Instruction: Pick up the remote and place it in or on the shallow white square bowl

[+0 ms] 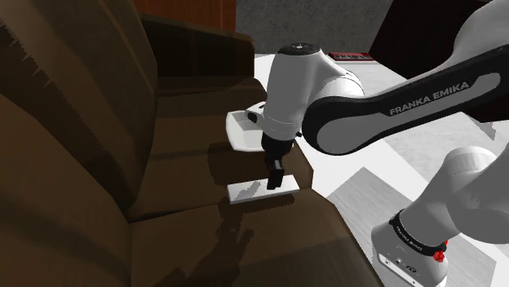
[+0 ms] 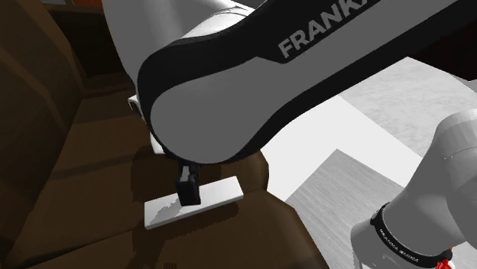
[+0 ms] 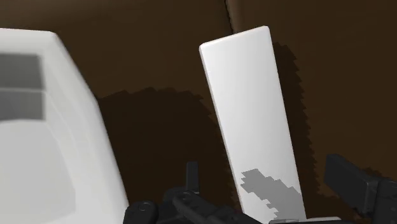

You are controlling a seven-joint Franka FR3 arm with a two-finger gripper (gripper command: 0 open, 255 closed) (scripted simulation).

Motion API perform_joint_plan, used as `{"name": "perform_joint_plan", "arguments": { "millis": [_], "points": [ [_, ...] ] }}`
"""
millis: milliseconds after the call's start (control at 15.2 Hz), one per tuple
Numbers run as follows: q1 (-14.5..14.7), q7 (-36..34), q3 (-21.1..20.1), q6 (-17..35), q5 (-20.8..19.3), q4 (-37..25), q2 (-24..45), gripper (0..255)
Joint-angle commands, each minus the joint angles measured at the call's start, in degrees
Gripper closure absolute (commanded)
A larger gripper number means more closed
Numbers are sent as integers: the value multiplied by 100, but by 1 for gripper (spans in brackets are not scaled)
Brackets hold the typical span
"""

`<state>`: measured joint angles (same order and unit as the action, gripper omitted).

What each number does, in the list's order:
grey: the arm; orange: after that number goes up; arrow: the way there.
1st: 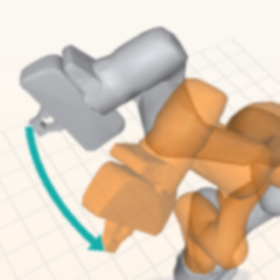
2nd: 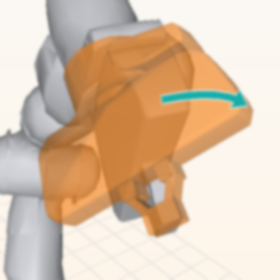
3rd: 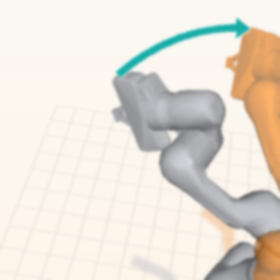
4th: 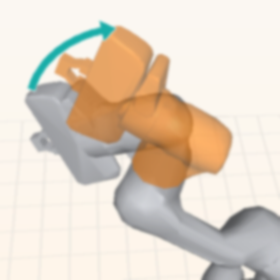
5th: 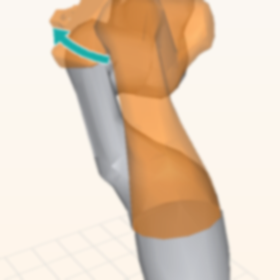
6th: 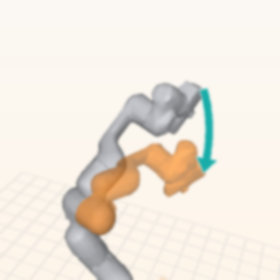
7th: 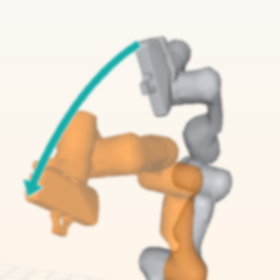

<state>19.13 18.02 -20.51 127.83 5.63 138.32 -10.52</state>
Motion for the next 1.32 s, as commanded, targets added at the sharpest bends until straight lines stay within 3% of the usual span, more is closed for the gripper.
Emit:
{"name": "perform_joint_plan", "arguments": {
  "millis": [0,528,990,1056,1254],
  "points": [
    [91,43,-117,222,-55,-60,230,0],
    [75,-85,-168,854,-219,173,651,0],
    [76,-85,-168,854,-219,173,651,0],
    [76,-85,-168,854,-219,173,651,255],
    [76,-84,-167,852,-218,172,649,255]
  ]
}}
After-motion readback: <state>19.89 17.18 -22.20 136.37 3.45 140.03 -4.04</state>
